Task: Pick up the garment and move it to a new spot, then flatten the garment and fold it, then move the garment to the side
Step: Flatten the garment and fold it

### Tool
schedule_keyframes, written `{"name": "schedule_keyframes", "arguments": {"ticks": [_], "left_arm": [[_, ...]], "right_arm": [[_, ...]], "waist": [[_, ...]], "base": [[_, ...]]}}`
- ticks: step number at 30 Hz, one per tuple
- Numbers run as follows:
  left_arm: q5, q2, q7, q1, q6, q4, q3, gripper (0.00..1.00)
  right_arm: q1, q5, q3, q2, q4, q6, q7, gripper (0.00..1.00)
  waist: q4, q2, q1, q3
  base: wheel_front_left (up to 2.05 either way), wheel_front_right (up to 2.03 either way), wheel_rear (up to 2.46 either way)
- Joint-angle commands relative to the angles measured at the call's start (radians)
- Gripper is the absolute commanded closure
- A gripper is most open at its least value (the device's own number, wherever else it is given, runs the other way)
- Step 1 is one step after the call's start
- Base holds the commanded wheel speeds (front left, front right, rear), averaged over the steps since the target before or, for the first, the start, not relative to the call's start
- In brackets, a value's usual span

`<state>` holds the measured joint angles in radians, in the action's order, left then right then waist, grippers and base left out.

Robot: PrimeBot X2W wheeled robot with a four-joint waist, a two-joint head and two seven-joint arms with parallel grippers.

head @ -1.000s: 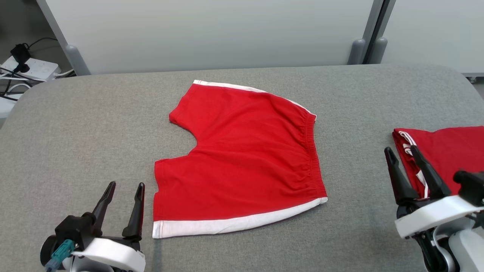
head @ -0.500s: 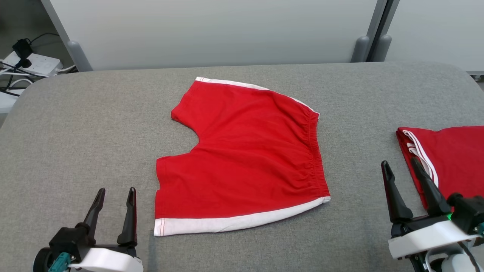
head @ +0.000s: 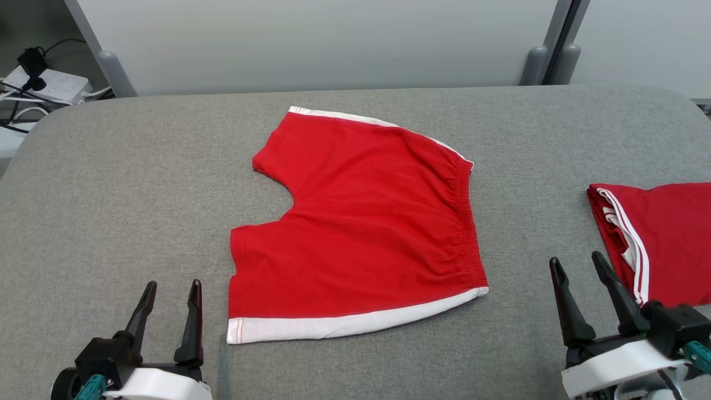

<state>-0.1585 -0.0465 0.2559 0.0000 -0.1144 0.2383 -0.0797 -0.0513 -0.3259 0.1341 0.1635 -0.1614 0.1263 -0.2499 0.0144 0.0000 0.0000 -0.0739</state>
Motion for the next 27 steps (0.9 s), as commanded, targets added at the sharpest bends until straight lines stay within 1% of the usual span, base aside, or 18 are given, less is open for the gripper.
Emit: {"name": "schedule_keyframes", "arguments": {"ticks": [1,7,11,12,14,17,21,24,25,27], "left_arm": [[0.009,-0.007,0.006,-0.023,-0.003,-0.022,-0.032,0.00],[0.006,-0.005,0.006,-0.031,-0.007,-0.014,-0.008,0.00],[0.005,-0.004,0.006,-0.046,-0.010,-0.011,0.016,0.00],[0.003,-0.004,0.006,-0.051,-0.011,-0.008,0.025,0.00],[0.002,-0.004,0.006,-0.053,-0.012,-0.008,0.029,0.00],[-0.001,-0.004,0.006,-0.060,-0.013,-0.005,0.044,0.00],[-0.009,-0.004,0.006,-0.068,-0.015,-0.001,0.062,0.00],[-0.016,-0.004,0.006,-0.073,-0.015,0.002,0.071,0.00],[-0.027,-0.004,0.006,-0.079,-0.016,0.016,0.092,0.00],[-0.040,-0.004,0.006,-0.083,-0.016,0.025,0.117,0.00]], "right_arm": [[-0.018,0.006,0.020,0.017,0.011,0.004,-0.012,0.00],[-0.040,-0.016,0.105,0.046,-0.094,0.004,-0.012,0.00],[-0.081,-0.045,0.166,0.066,-0.172,0.004,-0.012,0.00],[-0.103,-0.058,0.187,0.075,-0.205,0.004,-0.012,0.00],[-0.115,-0.064,0.193,0.078,-0.219,0.004,-0.012,0.00],[-0.150,-0.093,0.231,0.088,-0.289,0.004,-0.012,0.00],[-0.177,-0.128,0.273,0.092,-0.346,0.004,-0.012,0.00],[-0.189,-0.143,0.286,0.093,-0.367,0.004,-0.012,0.00],[-0.202,-0.162,0.307,0.094,-0.397,0.004,-0.012,0.07],[-0.213,-0.169,0.316,0.097,-0.408,0.004,-0.012,0.51]], "waist": [[-0.002,0.0000,0.0000,-0.001],[-0.020,0.0000,0.0000,-0.017],[-0.047,0.0000,0.0000,-0.036],[-0.063,0.0000,0.0000,-0.043],[-0.070,0.0000,0.0000,-0.047],[-0.101,0.0000,0.0000,-0.063],[-0.131,0.0000,0.0000,-0.078],[-0.143,0.0000,0.0000,-0.086],[-0.156,0.0000,0.0000,-0.095],[-0.161,0.0000,0.0000,-0.101]], "base": [[0.00,0.00,0.00],[0.00,0.00,0.00],[0.00,0.00,0.00],[0.00,0.00,0.00],[0.00,0.00,0.00],[0.00,0.00,0.00],[0.00,0.00,0.00],[0.00,0.00,0.00],[0.00,0.00,0.00],[0.00,0.00,0.00]]}}
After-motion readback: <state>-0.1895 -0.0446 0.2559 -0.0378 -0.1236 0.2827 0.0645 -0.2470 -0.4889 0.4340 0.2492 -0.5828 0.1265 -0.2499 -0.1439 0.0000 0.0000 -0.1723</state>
